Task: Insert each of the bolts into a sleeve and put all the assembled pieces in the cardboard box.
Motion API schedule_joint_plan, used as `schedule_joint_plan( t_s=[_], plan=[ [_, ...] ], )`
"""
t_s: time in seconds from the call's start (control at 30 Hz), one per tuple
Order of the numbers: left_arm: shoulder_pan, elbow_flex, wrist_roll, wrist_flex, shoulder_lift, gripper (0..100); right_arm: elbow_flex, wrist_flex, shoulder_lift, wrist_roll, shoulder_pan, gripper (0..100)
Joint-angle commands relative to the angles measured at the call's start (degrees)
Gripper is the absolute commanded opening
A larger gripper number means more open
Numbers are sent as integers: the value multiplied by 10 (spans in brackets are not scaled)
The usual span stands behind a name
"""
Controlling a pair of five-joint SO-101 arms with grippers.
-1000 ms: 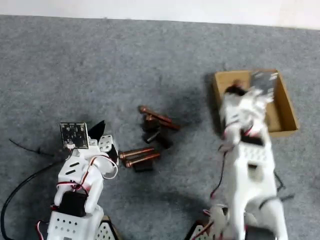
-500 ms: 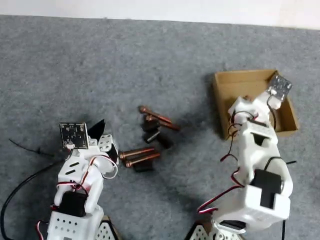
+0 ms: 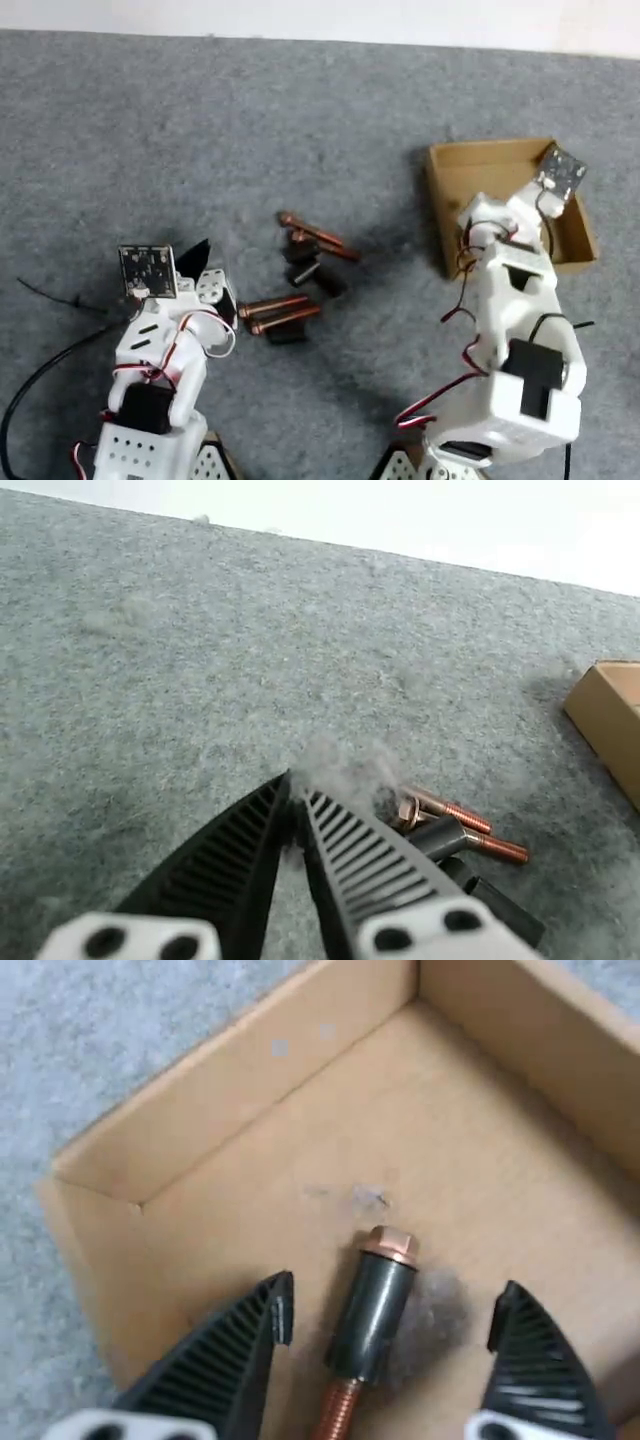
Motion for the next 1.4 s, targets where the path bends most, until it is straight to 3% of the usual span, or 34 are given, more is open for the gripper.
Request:
schedule_joint_plan(
  t_s=[0.0, 0.4, 0.67, 1.0, 1.37],
  plan=[
    [-1, 14, -2, -11, -5, 7, 17, -7, -101, -6, -22, 285],
    [-2, 14, -2, -12, -5, 7, 315, -6, -495, 11, -227, 285],
    [-3, 14, -2, -11, -5, 7, 480, -6, -683, 214, -359, 285],
    [-4, 14, -2, -11, -5, 7, 618, -2, -808, 244, -367, 285],
    [-4, 14, -2, -11, -5, 7, 633, 114, -868, 245, -366, 285]
  ],
)
